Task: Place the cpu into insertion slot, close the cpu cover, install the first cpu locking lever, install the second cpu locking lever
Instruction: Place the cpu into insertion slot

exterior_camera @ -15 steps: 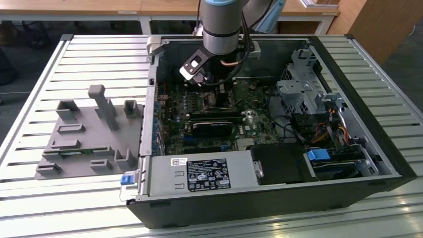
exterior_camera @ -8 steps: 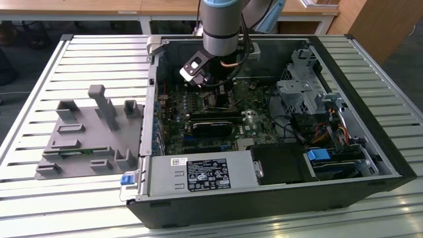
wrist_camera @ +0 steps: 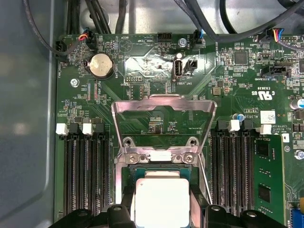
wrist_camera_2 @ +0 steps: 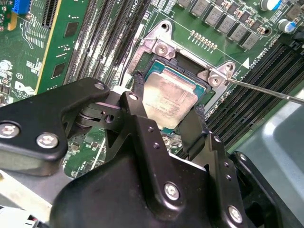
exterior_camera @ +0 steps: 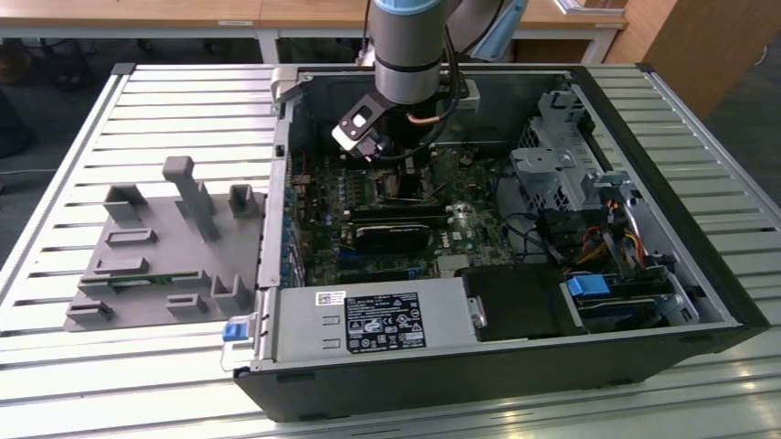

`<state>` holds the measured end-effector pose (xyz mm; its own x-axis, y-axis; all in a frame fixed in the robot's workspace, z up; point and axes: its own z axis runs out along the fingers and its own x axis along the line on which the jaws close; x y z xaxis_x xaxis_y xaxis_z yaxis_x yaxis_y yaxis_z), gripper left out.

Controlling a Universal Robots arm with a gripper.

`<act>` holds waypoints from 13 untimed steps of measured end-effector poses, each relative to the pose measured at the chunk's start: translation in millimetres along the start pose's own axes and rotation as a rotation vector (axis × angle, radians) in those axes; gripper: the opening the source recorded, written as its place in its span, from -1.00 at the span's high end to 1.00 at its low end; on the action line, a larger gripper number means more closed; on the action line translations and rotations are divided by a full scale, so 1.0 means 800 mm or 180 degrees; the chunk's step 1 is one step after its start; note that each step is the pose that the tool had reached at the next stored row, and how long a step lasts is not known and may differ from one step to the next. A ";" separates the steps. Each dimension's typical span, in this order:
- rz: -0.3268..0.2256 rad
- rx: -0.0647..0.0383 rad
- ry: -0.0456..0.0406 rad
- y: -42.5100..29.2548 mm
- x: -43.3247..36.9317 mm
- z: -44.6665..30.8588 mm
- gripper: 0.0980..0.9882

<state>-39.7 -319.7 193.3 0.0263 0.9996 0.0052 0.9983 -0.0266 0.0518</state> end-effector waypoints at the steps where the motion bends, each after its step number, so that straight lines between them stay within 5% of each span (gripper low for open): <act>1: 0.0000 0.0000 0.0000 0.0000 0.000 0.0000 0.00; 13: 0.0001 0.0000 -0.0003 0.0002 0.000 0.0000 -0.15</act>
<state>-39.6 -319.6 193.3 0.0266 0.9996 0.0043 0.9983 -0.0268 0.0518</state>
